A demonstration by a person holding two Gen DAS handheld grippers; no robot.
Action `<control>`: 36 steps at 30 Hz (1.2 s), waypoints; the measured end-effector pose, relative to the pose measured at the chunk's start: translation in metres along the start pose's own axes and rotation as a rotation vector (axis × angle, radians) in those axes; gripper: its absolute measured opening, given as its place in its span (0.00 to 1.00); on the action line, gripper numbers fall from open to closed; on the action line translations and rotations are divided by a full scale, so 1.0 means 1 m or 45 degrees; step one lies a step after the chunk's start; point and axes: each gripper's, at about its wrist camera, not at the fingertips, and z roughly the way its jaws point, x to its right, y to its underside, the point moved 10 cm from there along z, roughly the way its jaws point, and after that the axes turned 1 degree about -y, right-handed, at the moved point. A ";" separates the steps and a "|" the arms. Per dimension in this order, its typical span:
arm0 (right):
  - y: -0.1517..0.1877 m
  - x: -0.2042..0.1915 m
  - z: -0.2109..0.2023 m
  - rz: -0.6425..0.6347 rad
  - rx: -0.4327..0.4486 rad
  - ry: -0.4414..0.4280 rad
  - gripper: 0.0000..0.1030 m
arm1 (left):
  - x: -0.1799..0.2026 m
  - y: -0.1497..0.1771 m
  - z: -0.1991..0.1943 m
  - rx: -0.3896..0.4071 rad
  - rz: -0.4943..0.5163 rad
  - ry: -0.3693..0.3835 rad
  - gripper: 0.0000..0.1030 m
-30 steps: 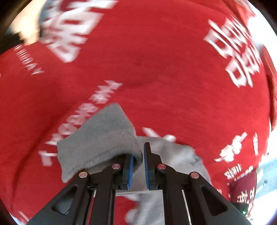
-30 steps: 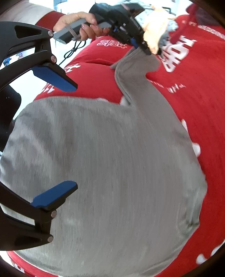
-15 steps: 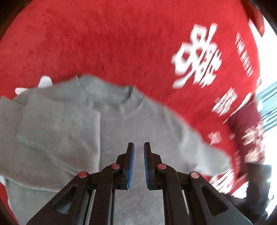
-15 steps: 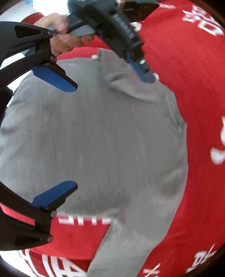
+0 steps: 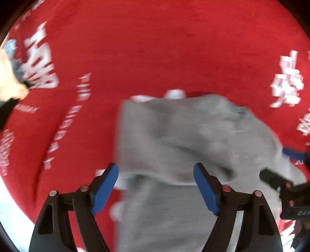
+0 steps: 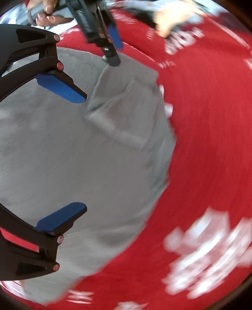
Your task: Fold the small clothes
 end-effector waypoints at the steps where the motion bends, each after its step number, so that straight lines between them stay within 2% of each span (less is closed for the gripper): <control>1: -0.013 -0.020 0.010 -0.103 0.008 0.030 0.98 | -0.012 0.002 0.003 -0.014 -0.014 -0.032 0.78; 4: -0.028 -0.059 0.041 -0.346 -0.009 0.150 0.91 | -0.044 0.019 0.017 -0.078 -0.004 -0.105 0.78; 6: -0.027 -0.066 0.063 -0.470 -0.043 0.276 0.85 | -0.049 0.032 0.034 -0.134 0.013 -0.113 0.78; 9: -0.021 -0.055 0.085 -0.525 -0.107 0.403 0.69 | -0.041 0.034 0.055 -0.157 0.026 -0.104 0.78; 10: -0.019 -0.051 0.091 -0.507 -0.126 0.377 0.47 | -0.039 0.031 0.059 -0.154 0.024 -0.108 0.78; 11: -0.019 -0.048 0.089 -0.460 -0.122 0.318 0.10 | -0.038 0.028 0.063 -0.142 0.014 -0.123 0.78; 13: -0.030 -0.029 0.071 -0.292 -0.040 0.281 0.10 | -0.038 0.020 0.065 -0.115 -0.012 -0.155 0.78; 16: -0.032 0.019 0.035 0.146 0.088 0.068 0.10 | -0.042 0.013 0.066 -0.082 -0.051 -0.192 0.78; 17: -0.025 0.039 0.028 0.267 0.105 0.034 0.10 | -0.044 0.014 0.067 -0.088 -0.063 -0.197 0.78; 20: 0.011 0.089 0.028 0.606 0.074 -0.075 0.11 | -0.048 0.012 0.071 -0.096 -0.089 -0.174 0.78; 21: 0.031 0.108 0.036 0.769 0.034 -0.159 0.11 | -0.046 0.013 0.072 -0.099 -0.084 -0.170 0.78; 22: 0.046 0.118 0.043 0.894 0.003 -0.240 0.17 | -0.045 0.014 0.073 -0.100 -0.076 -0.174 0.78; 24: 0.064 0.132 0.050 1.034 -0.019 -0.337 0.23 | -0.044 0.014 0.073 -0.096 -0.074 -0.178 0.78; 25: 0.066 0.133 0.047 1.055 0.008 -0.377 0.25 | -0.045 0.014 0.073 -0.096 -0.080 -0.180 0.78; 26: 0.067 0.133 0.044 1.066 0.023 -0.388 0.33 | -0.046 0.013 0.073 -0.098 -0.087 -0.180 0.78; 27: 0.065 0.135 0.042 1.074 0.032 -0.394 0.36 | -0.046 0.014 0.072 -0.100 -0.095 -0.181 0.78; 29: 0.062 0.138 0.045 1.119 0.016 -0.401 0.38 | -0.046 0.014 0.072 -0.101 -0.103 -0.190 0.78; 30: 0.060 0.141 0.046 1.159 0.000 -0.405 0.34 | -0.045 0.014 0.070 -0.103 -0.105 -0.195 0.78; 31: 0.057 0.145 0.045 1.169 0.010 -0.406 0.10 | -0.045 0.014 0.070 -0.106 -0.107 -0.201 0.78; 34: 0.041 0.147 0.021 1.067 0.121 -0.395 0.10 | -0.044 0.013 0.070 -0.098 -0.093 -0.219 0.78; 36: 0.039 0.152 0.016 0.978 0.132 -0.357 0.10 | -0.043 0.013 0.072 -0.090 -0.076 -0.217 0.78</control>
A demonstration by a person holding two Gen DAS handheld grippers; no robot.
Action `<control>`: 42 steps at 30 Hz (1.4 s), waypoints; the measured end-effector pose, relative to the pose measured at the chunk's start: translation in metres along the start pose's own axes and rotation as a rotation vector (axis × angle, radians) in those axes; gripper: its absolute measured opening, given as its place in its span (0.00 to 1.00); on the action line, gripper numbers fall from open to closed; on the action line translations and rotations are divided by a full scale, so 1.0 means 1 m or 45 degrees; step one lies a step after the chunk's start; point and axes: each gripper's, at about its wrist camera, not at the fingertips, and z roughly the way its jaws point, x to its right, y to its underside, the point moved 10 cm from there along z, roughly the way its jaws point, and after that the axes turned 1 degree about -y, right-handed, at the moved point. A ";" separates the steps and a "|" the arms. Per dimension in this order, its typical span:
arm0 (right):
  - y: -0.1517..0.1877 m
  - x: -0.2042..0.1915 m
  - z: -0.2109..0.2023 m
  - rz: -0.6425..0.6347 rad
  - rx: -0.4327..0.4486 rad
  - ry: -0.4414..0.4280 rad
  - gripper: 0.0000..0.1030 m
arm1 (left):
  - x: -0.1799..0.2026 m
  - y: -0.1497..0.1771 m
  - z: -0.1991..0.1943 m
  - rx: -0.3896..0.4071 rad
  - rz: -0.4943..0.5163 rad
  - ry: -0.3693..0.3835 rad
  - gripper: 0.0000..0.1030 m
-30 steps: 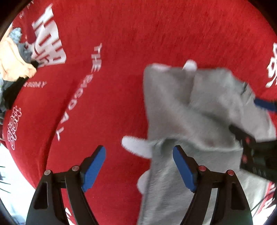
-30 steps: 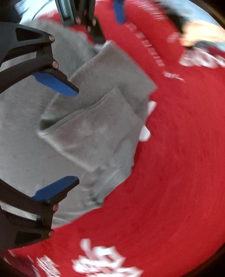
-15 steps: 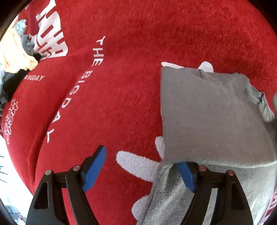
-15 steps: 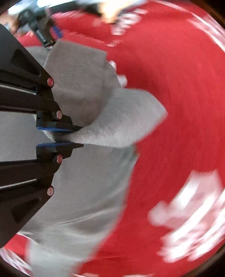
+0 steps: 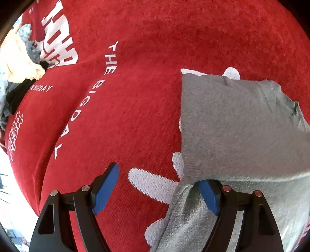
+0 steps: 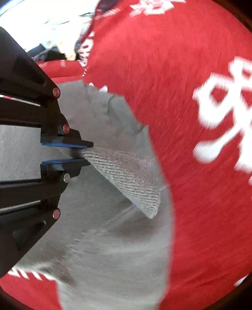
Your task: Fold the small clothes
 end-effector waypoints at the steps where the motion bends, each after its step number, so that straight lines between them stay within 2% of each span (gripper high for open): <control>1: 0.002 0.010 0.000 -0.024 -0.010 0.065 0.10 | 0.001 0.001 0.000 0.002 0.011 0.004 0.78; 3: 0.014 0.040 0.002 0.027 -0.061 0.160 0.15 | 0.003 0.003 -0.004 -0.003 0.037 -0.008 0.78; 4: 0.019 0.057 -0.001 0.064 -0.071 0.225 0.23 | 0.002 0.004 -0.007 -0.009 0.050 -0.007 0.78; 6: 0.024 0.073 -0.017 0.157 -0.025 0.189 0.24 | -0.001 0.009 -0.014 -0.022 0.067 -0.002 0.78; 7: 0.026 0.076 -0.022 0.176 -0.027 0.208 0.25 | -0.003 0.011 -0.018 -0.028 0.072 0.006 0.78; 9: 0.027 0.077 -0.033 0.190 -0.021 0.233 0.33 | -0.010 0.012 -0.029 -0.026 0.076 0.004 0.78; 11: 0.025 0.065 -0.040 0.173 0.005 0.210 0.40 | -0.015 0.004 -0.045 0.013 0.055 0.005 0.78; 14: 0.005 0.045 -0.041 0.081 0.048 0.226 0.43 | -0.014 -0.018 -0.060 0.081 0.021 0.006 0.78; 16: -0.005 0.018 -0.033 -0.056 0.061 0.198 0.43 | 0.000 -0.036 -0.061 0.110 0.017 0.047 0.78; 18: -0.006 -0.014 -0.011 -0.207 -0.005 0.151 0.43 | 0.023 -0.048 -0.049 0.090 0.061 0.076 0.78; 20: -0.003 -0.031 0.015 -0.318 -0.080 0.151 0.43 | 0.045 -0.055 -0.030 0.061 0.122 0.069 0.78; 23: 0.003 -0.022 0.041 -0.396 -0.179 0.287 0.43 | 0.061 -0.049 -0.001 0.002 0.171 0.011 0.78; 25: 0.002 0.007 0.033 -0.325 -0.184 0.436 0.41 | 0.059 -0.042 0.007 -0.017 0.157 0.014 0.78; 30: 0.012 0.078 -0.027 -0.092 -0.098 0.535 0.42 | 0.050 -0.031 0.005 -0.029 0.160 0.042 0.78; 35: 0.038 0.113 -0.062 0.144 -0.070 0.390 0.43 | 0.060 -0.027 -0.008 -0.064 0.202 0.021 0.78; 39: 0.062 0.122 -0.070 0.259 -0.093 0.270 0.45 | 0.088 -0.015 -0.026 -0.086 0.265 0.096 0.78; 42: 0.077 0.128 -0.076 0.303 -0.113 0.230 0.45 | 0.117 -0.001 -0.043 -0.094 0.323 0.157 0.78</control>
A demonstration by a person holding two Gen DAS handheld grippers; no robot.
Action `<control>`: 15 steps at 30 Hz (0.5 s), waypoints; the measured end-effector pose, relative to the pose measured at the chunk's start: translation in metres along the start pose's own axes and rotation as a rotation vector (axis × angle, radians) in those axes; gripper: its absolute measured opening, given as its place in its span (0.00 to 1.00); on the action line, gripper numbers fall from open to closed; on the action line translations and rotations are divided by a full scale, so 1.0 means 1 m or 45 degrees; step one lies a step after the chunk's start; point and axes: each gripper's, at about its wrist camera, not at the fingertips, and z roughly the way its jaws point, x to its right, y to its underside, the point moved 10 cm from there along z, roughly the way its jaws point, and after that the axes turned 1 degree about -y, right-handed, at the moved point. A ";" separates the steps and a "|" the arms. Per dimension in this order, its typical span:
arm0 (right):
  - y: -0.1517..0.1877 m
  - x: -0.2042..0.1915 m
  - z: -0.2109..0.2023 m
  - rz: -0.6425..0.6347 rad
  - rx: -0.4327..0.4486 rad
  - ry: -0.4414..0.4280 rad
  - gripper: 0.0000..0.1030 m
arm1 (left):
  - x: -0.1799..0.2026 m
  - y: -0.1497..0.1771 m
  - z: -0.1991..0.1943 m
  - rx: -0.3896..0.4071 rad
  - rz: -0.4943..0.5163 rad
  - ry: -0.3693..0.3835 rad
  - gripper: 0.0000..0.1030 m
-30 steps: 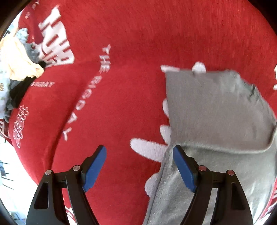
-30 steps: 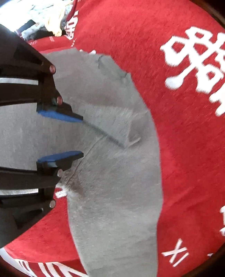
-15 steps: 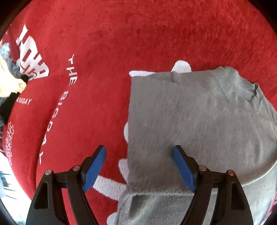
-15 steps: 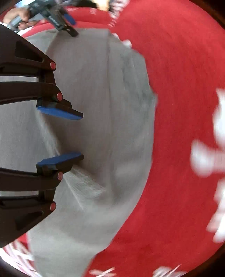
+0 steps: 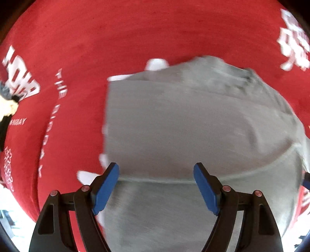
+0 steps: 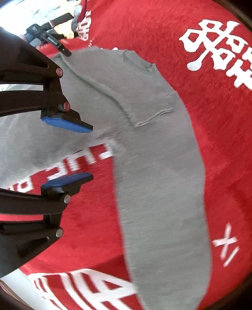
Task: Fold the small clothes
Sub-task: 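Move the right tool to the other sleeve and grasp its cuff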
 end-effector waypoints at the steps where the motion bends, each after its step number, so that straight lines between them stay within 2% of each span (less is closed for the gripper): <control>1: 0.003 0.003 0.000 0.013 -0.006 -0.008 0.45 | 0.013 0.003 -0.003 -0.007 0.018 0.022 0.78; 8: 0.012 0.051 -0.022 0.125 0.019 -0.048 0.45 | 0.104 0.018 -0.013 -0.057 0.106 0.155 0.78; 15: -0.010 0.119 -0.046 0.357 0.148 -0.111 0.47 | 0.195 0.032 -0.012 -0.098 0.232 0.230 0.78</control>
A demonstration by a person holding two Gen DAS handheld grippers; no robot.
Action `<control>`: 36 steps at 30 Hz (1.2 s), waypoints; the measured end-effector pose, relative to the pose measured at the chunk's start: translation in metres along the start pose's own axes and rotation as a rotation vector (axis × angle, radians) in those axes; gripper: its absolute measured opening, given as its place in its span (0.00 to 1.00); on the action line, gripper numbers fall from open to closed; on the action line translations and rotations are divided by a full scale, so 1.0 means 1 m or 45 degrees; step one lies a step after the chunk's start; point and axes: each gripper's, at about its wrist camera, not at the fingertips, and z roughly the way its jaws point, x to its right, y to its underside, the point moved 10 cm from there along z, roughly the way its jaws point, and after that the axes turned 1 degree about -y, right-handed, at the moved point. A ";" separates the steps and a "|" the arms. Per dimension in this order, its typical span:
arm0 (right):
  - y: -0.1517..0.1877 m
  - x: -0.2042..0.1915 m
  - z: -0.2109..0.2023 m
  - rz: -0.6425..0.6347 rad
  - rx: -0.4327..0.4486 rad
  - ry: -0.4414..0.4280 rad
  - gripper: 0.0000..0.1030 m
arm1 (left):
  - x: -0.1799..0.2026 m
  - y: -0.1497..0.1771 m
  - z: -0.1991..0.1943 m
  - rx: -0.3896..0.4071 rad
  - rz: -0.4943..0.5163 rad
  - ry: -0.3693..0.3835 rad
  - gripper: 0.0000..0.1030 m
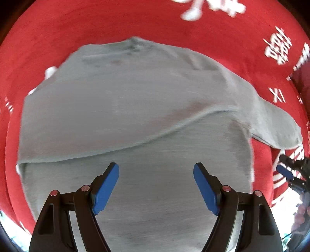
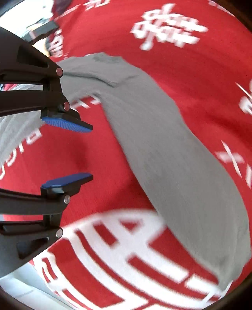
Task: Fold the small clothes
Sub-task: 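Move the right tool to the other sleeve and grasp its cuff, then fold the held sleeve across the body with the right tool, then release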
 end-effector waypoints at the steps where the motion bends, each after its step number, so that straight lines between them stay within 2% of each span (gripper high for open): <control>1: -0.007 0.008 -0.004 0.023 0.021 -0.013 0.48 | 0.008 -0.001 0.001 -0.001 0.013 0.004 0.78; 7: -0.047 0.048 -0.027 0.167 0.152 -0.094 0.48 | 0.047 -0.022 0.011 0.020 0.079 0.017 0.78; 10: -0.063 0.061 -0.038 0.235 0.197 -0.198 0.48 | 0.067 -0.038 0.012 0.050 0.103 0.014 0.78; 18: -0.098 0.057 -0.045 0.242 0.284 -0.327 0.49 | 0.101 -0.057 0.024 0.079 0.116 0.014 0.78; 23: -0.115 0.058 -0.043 0.276 0.342 -0.352 0.48 | 0.114 -0.067 0.030 0.089 0.100 0.026 0.78; 24: -0.117 0.057 -0.041 0.302 0.328 -0.367 0.46 | 0.113 -0.071 0.031 0.103 0.096 0.016 0.78; 25: -0.119 0.056 -0.039 0.322 0.316 -0.387 0.30 | 0.112 -0.074 0.031 0.112 0.088 0.009 0.78; 26: -0.120 0.056 -0.039 0.332 0.312 -0.406 0.08 | 0.109 -0.078 0.031 0.119 0.075 -0.001 0.78; 30: -0.129 0.038 -0.049 0.351 0.330 -0.553 0.08 | 0.104 -0.083 0.038 0.119 0.082 -0.046 0.78; 33: -0.130 0.009 -0.058 0.312 0.319 -0.673 0.08 | 0.110 -0.081 0.048 0.101 0.117 -0.067 0.78; 36: -0.126 -0.032 -0.066 0.218 0.292 -0.771 0.08 | 0.120 -0.080 0.054 0.118 0.209 -0.105 0.82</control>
